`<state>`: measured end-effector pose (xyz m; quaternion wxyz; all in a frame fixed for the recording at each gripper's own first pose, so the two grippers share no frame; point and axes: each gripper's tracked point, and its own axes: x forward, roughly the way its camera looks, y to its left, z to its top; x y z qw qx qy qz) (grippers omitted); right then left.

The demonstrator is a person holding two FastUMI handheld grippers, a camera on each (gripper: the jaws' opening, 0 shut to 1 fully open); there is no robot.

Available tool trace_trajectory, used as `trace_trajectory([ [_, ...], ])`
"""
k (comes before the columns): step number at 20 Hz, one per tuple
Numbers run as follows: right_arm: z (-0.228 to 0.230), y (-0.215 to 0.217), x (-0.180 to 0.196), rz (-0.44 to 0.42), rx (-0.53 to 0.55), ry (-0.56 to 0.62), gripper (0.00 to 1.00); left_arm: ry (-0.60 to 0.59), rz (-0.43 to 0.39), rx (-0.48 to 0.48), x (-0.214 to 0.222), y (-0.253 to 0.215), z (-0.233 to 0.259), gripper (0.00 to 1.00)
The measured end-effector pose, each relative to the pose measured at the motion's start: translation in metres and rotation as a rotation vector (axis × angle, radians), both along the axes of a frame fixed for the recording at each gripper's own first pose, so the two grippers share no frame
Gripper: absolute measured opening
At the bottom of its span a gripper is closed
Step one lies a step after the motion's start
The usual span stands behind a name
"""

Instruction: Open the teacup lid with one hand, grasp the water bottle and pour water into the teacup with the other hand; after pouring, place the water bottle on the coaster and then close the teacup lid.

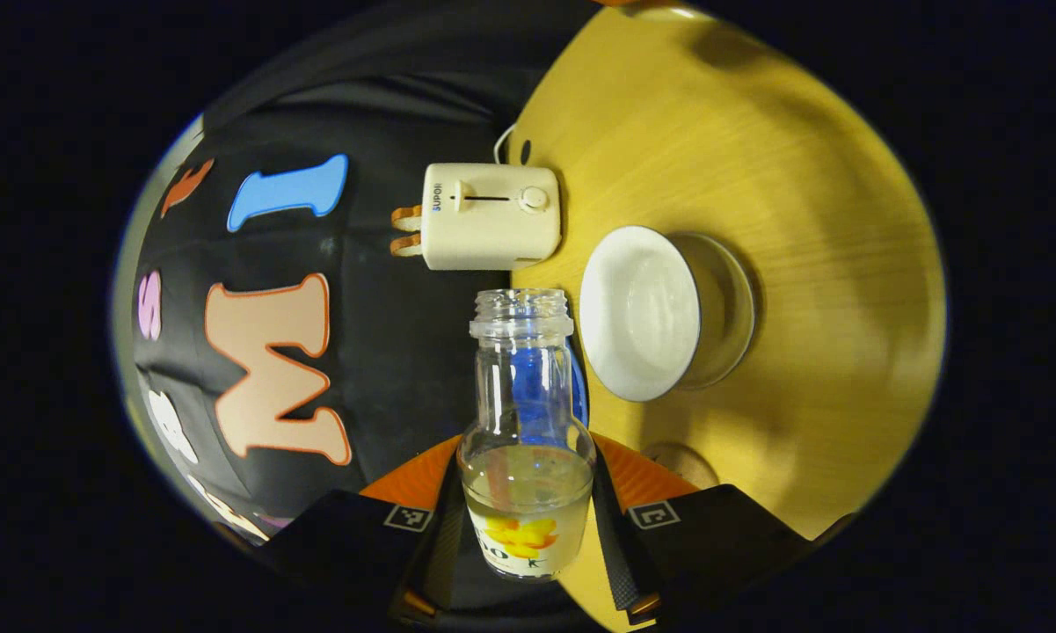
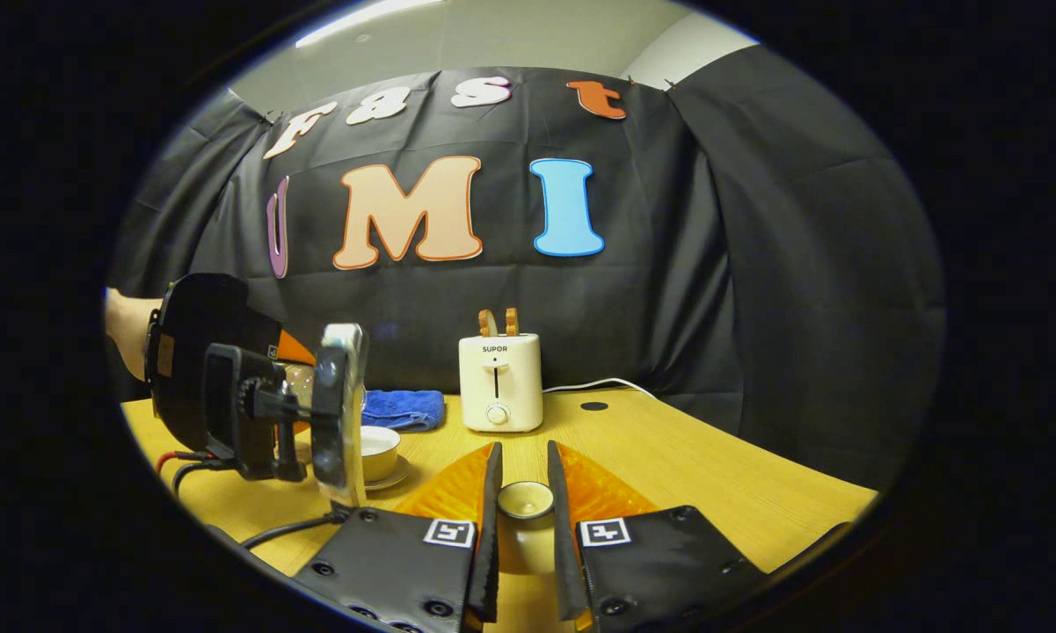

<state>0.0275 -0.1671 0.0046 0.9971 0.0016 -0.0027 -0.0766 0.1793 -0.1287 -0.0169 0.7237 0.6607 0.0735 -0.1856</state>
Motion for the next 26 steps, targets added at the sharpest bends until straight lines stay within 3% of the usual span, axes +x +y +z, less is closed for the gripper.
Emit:
trace_trajectory([
  [8, 0.0, -0.001, -0.001, -0.011, -0.015, 0.001, 0.29, -0.019, 0.029, -0.636, -0.022, 0.009, 0.043, 0.64],
  [13, 0.0, -0.002, 0.0, -0.018, -0.015, 0.001, 0.29, 0.015, 0.074, -0.939, -0.027, 0.034, 0.046, 0.64],
  [17, 0.0, -0.002, 0.0, -0.019, -0.015, 0.0, 0.29, -0.011, 0.1, -1.08, -0.038, 0.066, 0.046, 0.64],
  [21, 0.0, -0.001, 0.0, -0.024, -0.016, 0.001, 0.29, 0.007, 0.103, -1.206, -0.029, 0.069, 0.04, 0.64],
  [26, -0.001, -0.001, 0.0, -0.025, -0.015, 0.0, 0.29, 0.048, 0.064, -1.301, -0.029, 0.074, 0.043, 0.64],
])
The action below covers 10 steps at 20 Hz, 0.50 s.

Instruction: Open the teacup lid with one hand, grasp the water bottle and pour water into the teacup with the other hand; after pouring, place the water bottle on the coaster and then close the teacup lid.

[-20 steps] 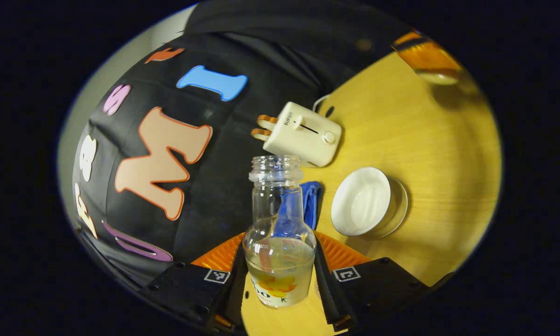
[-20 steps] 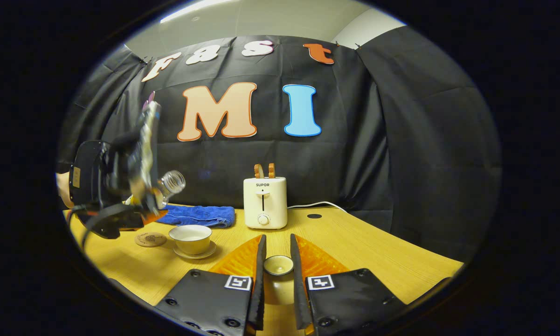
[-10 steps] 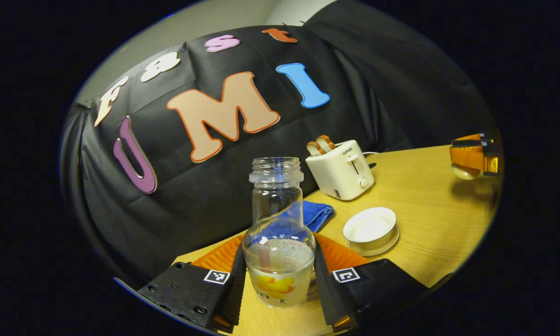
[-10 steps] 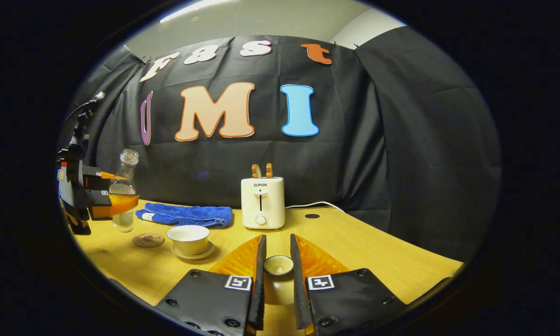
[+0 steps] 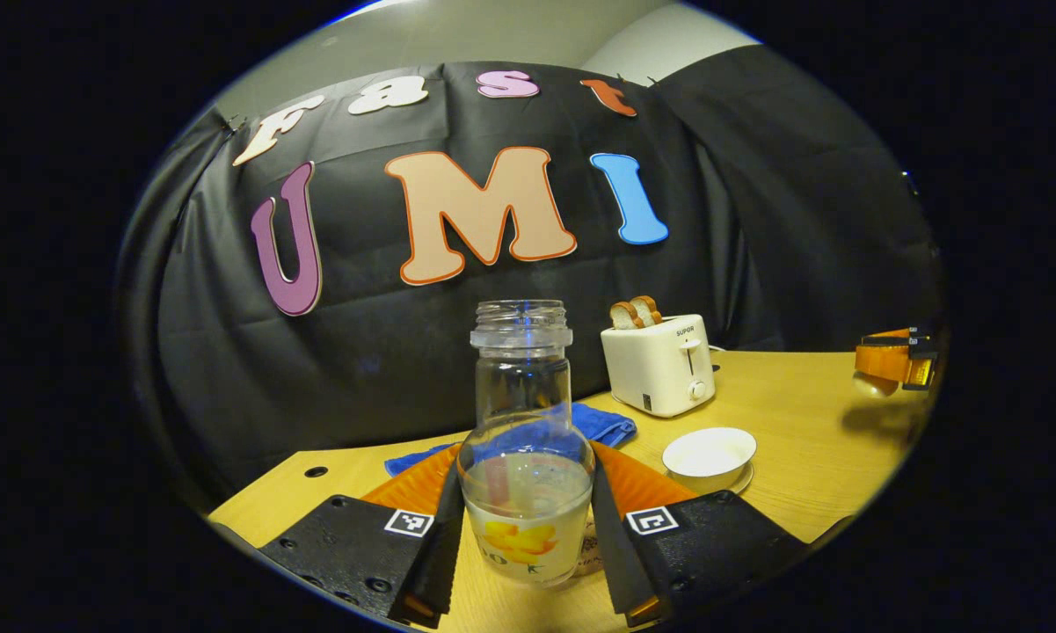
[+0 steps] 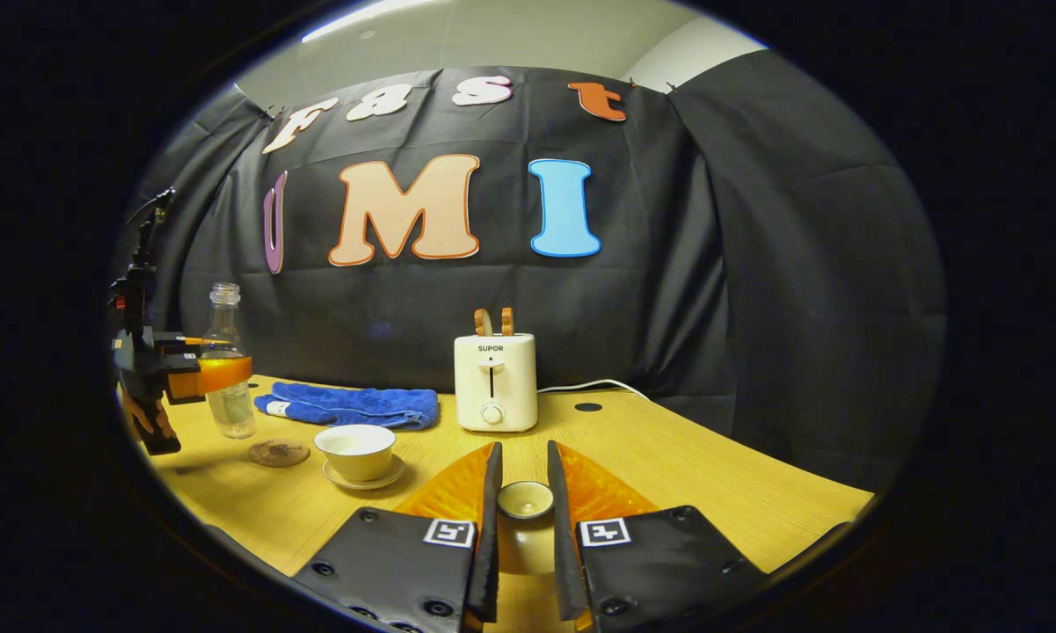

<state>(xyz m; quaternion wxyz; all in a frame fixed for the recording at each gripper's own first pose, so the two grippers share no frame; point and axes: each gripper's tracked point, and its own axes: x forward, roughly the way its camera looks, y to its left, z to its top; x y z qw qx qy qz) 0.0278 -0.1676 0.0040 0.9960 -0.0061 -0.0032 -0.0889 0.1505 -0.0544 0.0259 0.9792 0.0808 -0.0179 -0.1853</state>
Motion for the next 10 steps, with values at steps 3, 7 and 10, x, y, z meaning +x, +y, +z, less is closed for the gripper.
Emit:
trace_trajectory([
  [3, 0.0, -0.001, -0.001, -0.005, 0.0, 0.0, 0.29, 0.033, -0.041, -0.073, -0.002, 0.001, 0.0, 0.64],
  [7, 0.0, -0.001, 0.0, -0.005, 0.0, 0.0, 0.29, 0.043, -0.03, -0.112, 0.002, -0.001, -0.008, 0.64],
  [10, 0.0, -0.001, 0.0, -0.007, 0.0, 0.0, 0.29, 0.066, -0.013, -0.131, 0.009, 0.002, -0.016, 0.64],
])
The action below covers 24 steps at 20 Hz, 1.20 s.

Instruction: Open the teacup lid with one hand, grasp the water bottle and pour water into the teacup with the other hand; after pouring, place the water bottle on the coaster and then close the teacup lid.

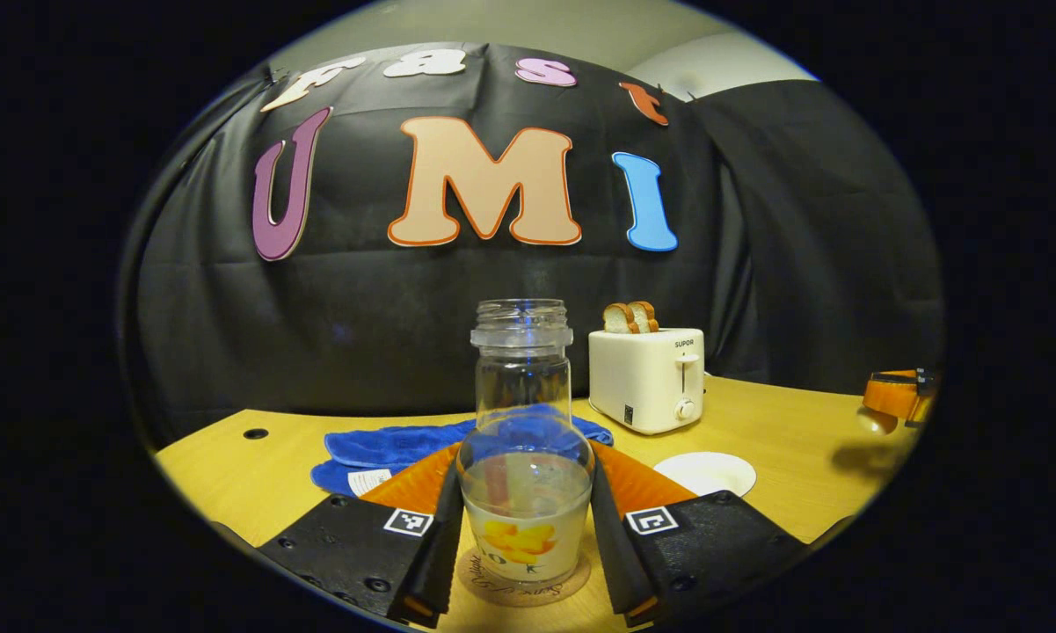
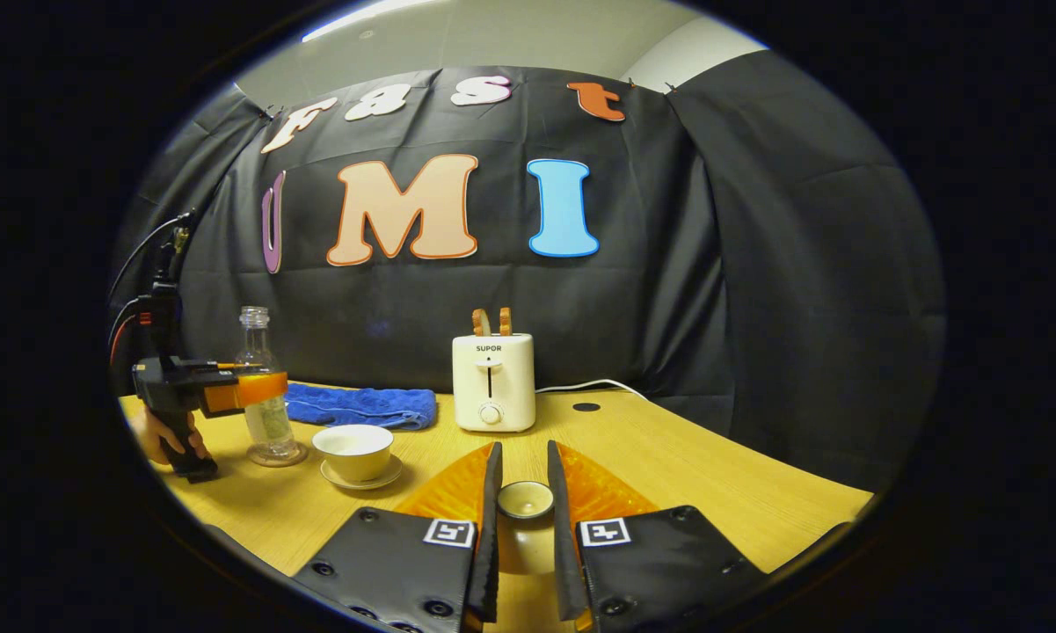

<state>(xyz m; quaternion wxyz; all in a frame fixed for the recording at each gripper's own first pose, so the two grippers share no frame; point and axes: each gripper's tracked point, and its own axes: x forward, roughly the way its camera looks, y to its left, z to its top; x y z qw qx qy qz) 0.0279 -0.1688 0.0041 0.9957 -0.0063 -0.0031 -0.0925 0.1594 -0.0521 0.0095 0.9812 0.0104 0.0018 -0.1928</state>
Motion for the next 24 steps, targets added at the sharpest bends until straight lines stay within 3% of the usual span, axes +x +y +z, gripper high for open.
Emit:
trace_trajectory([
  [9, 0.0, -0.001, 0.0, -0.003, 0.0, 0.0, 0.29, -0.015, 0.037, -0.063, 0.001, -0.001, -0.001, 0.65],
  [15, 0.001, -0.001, 0.0, -0.003, 0.0, -0.001, 0.29, 0.01, 0.024, -0.026, 0.004, -0.004, -0.008, 0.69],
  [16, -0.001, 0.0, 0.001, -0.003, 0.0, 0.0, 0.29, 0.009, 0.037, -0.032, 0.002, -0.001, -0.007, 0.7],
  [19, 0.0, 0.0, -0.001, 0.0, 0.0, 0.0, 0.29, 0.011, 0.058, -0.039, -0.001, 0.004, -0.008, 0.94],
  [24, -0.001, 0.016, 0.009, 0.051, 0.003, 0.0, 0.29, 0.009, 0.082, -0.037, -0.013, 0.015, -0.007, 0.93],
])
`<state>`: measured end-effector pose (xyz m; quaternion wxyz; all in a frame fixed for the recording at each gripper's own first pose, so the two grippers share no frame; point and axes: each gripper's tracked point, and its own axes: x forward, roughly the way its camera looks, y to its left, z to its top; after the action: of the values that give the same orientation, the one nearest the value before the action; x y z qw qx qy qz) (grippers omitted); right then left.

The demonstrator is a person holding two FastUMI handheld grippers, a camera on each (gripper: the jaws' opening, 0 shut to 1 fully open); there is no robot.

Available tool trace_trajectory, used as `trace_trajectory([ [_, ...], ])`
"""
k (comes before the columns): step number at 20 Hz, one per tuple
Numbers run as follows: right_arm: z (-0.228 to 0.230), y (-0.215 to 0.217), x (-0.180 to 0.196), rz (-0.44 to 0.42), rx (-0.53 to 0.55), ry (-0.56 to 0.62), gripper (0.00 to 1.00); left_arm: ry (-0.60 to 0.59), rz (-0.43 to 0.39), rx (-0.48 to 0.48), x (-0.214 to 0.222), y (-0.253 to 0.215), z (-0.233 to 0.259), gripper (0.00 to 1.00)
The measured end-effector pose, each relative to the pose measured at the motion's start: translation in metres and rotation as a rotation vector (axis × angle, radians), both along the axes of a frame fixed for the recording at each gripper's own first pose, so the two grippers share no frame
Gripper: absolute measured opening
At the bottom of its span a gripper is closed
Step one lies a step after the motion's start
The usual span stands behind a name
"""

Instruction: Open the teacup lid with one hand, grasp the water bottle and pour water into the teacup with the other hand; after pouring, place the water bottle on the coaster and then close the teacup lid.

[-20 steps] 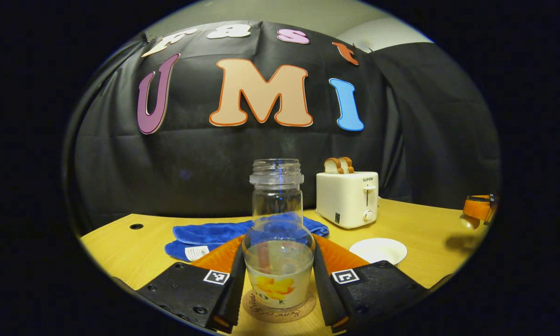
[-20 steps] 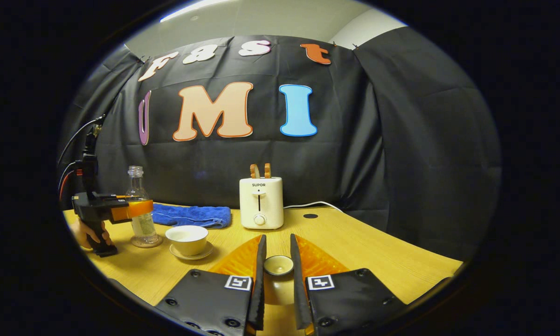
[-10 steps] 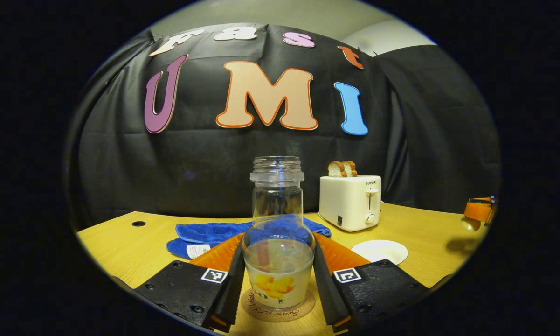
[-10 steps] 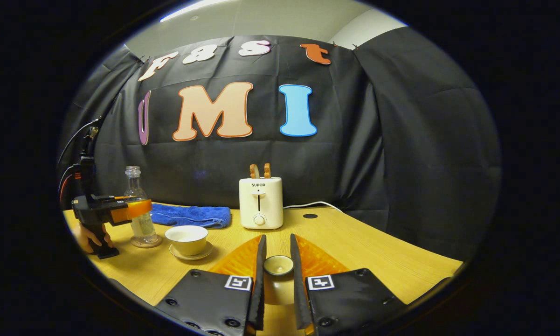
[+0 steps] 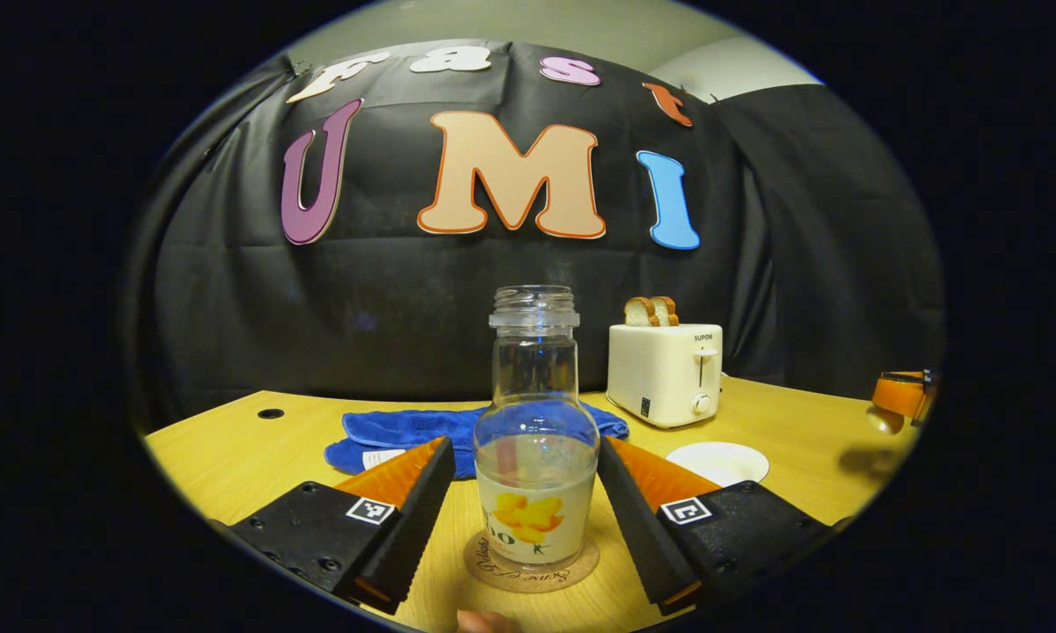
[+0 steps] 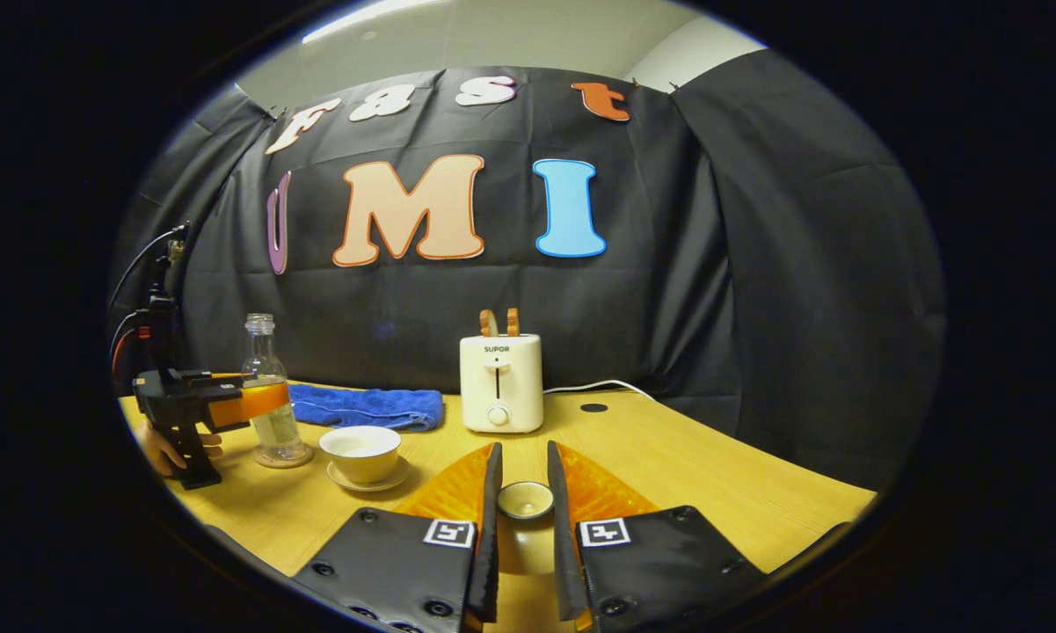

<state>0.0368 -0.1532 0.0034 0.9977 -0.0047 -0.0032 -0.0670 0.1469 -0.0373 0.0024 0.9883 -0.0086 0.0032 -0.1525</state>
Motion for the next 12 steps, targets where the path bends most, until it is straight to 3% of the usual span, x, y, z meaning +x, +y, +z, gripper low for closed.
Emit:
trace_trajectory([
  [7, 0.007, 0.079, 0.045, 0.248, 0.04, -0.034, 0.29, -0.009, 0.126, 0.006, -0.068, 0.061, 0.001, 0.96],
  [10, -0.009, 0.1, 0.07, 0.265, 0.07, 0.022, 0.29, -0.012, 0.162, 0.007, -0.095, 0.085, 0.002, 0.99],
  [12, -0.009, 0.112, 0.083, 0.268, 0.055, 0.017, 0.29, -0.009, 0.177, 0.009, -0.108, 0.094, 0.001, 0.96],
])
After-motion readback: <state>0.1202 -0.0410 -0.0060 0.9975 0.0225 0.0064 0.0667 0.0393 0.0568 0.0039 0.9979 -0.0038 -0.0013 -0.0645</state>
